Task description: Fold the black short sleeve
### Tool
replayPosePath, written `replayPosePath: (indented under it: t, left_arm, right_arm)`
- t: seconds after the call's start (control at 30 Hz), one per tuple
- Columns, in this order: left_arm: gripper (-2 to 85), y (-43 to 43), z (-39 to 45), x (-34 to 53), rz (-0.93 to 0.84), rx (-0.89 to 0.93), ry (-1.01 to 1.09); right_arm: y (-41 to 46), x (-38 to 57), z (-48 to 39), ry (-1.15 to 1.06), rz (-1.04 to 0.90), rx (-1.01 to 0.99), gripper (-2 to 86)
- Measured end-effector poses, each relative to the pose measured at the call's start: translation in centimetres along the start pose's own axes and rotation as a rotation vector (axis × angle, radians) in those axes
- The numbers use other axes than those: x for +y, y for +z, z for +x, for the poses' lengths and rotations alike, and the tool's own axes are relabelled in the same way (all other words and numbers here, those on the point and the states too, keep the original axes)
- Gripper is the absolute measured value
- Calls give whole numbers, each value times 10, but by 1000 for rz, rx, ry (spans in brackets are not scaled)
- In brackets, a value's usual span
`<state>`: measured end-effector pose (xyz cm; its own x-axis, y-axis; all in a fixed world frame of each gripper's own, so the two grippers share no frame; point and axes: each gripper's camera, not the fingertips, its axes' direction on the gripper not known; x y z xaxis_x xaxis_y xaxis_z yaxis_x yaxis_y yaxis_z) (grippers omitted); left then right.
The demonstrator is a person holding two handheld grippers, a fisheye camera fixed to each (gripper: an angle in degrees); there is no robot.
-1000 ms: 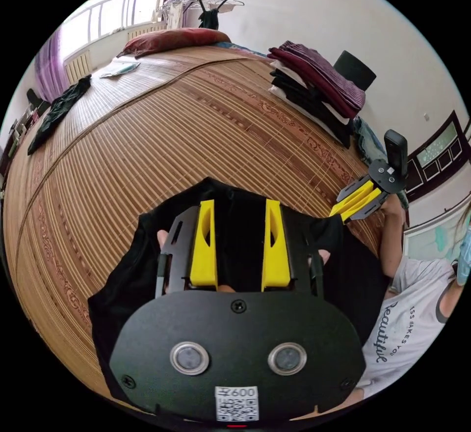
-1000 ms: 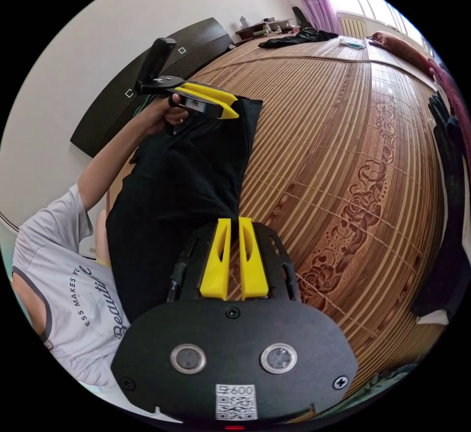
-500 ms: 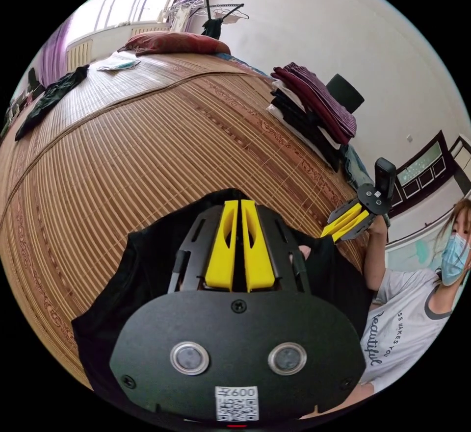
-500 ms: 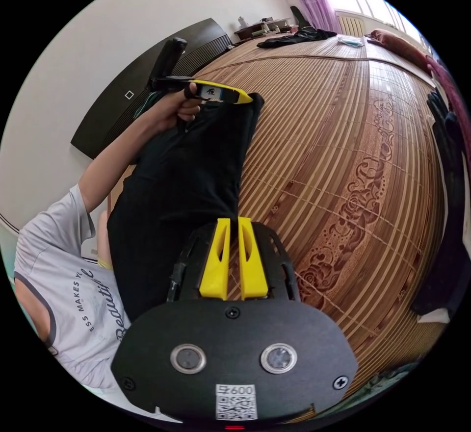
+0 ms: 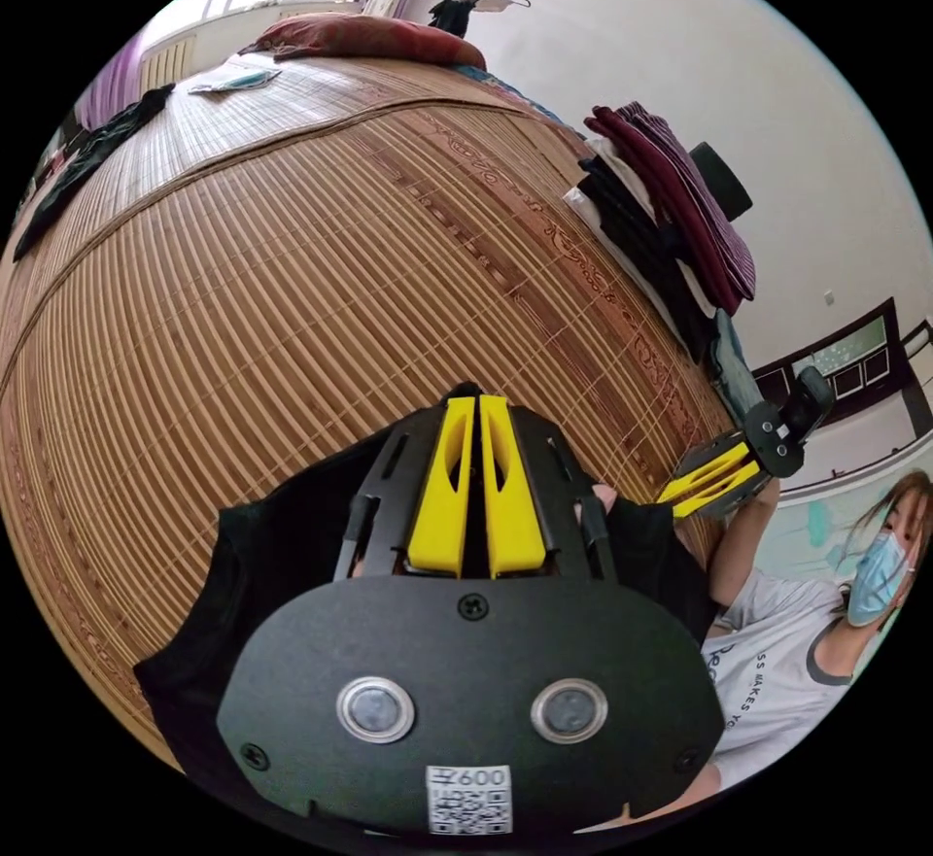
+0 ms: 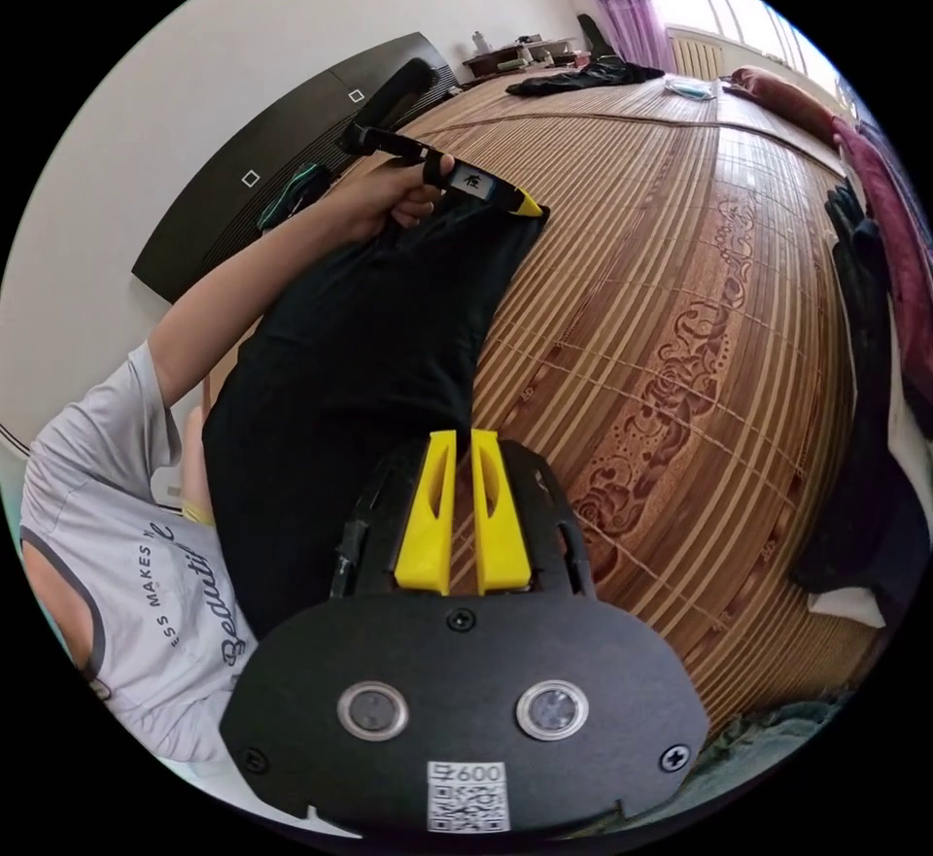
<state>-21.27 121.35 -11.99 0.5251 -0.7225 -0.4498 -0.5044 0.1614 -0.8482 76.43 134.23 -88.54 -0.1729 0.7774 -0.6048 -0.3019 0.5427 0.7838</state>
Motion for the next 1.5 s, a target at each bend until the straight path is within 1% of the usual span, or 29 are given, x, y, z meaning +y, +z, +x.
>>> replayPosePath:
  t: [0.03, 0.1, 0.13, 0.17, 0.2, 0.23, 0.27, 0.4, 0.47, 0.57, 0.67, 0.73, 0.77, 0.8, 0.87, 0.9, 1.03, 1.07, 1.13, 1.17, 1.23, 1.3, 1.33, 1.37, 1.43, 1.5]
  left_arm:
    - [15, 1, 1, -2, -1, -7, 3]
    - [14, 9, 8, -8, 1, -39, 15]
    - [14, 11, 9, -9, 9, -46, 17]
    - [14, 14, 11, -11, 26, -56, 15]
    - [14, 16, 13, -12, 45, -63, 17]
    - [14, 18, 14, -12, 55, -68, 22]
    - [14, 21, 15, -11, 76, -80, 36]
    - [12, 32, 12, -11, 112, -89, 38]
    - [12, 37, 10, -14, 109, -92, 38]
    - [13, 47, 1, -18, 104, -63, 25]
    - [14, 46, -21, -23, 74, 26, -37]
    - [14, 28, -32, -11, 162, -15, -80]
    - [13, 16, -36, -1, 196, -85, -90]
    - [12, 10, -37, 8, 202, -159, -90]
    - [10, 14, -30, 16, 196, -192, -34]
    - [7, 22, -21, 16, 190, -156, 36]
    - [4, 67, 4, -3, 144, -86, 145]
    - [4, 87, 7, -12, 120, -108, 148]
    - [5, 121, 2, -23, 44, -252, 112]
    - [6, 145, -3, -26, -6, -312, 128]
    - [7, 157, -13, -23, 29, -314, 89]
    - [7, 173, -23, -12, 58, -331, 117]
    - [7, 177, -25, -9, 71, -335, 115]
    - [8, 185, -30, -2, 95, -346, 115]
    - [8, 198, -34, 6, 115, -384, 130]
    - [8, 216, -38, 15, 125, -452, 158]
  right_arm:
    - [-3, 4, -1, 14, -9, 44, -9]
    - [-15, 12, -5, 35, 52, 119, -9]
    - [-22, 16, -9, 38, 115, 155, -9]
    - [-27, 19, -16, 5, 171, 120, -9]
    - [-27, 19, -20, -25, 186, 74, -9]
    - [-22, 16, -26, -72, 170, -20, -9]
    - [-11, 10, -32, -99, 109, -55, -9]
    - [26, -4, -42, -110, 7, 25, -9]
    - [40, -11, -35, -35, -41, 29, -9]
    - [43, -10, -39, -32, -29, 48, -9]
    - [49, -13, -44, -28, -31, 57, -9]
    - [52, -14, -46, -28, -30, 55, -9]
    - [54, -15, -46, -21, -31, 51, -9]
    - [54, -15, -47, -20, -30, 50, -9]
    - [58, -16, -50, -21, -30, 51, -9]
    - [58, -16, -51, -22, -30, 54, -9]
    - [63, -17, -58, -31, -30, 59, -9]
    - [64, -17, -58, -27, -28, 51, -9]
    - [65, -17, -58, -20, -23, 39, -9]
    - [66, -17, -58, -14, -23, 37, -9]
    - [66, -17, -61, -13, -24, 40, -9]
    - [58, -14, -70, -21, -44, 84, -9]
    - [39, -7, -78, -20, 20, 113, -9]
    - [13, 1, -83, 25, 174, 114, -9]
    - [-7, 4, -91, 76, 348, 97, -9]
    - [13, -11, -105, 50, 306, 179, -9]
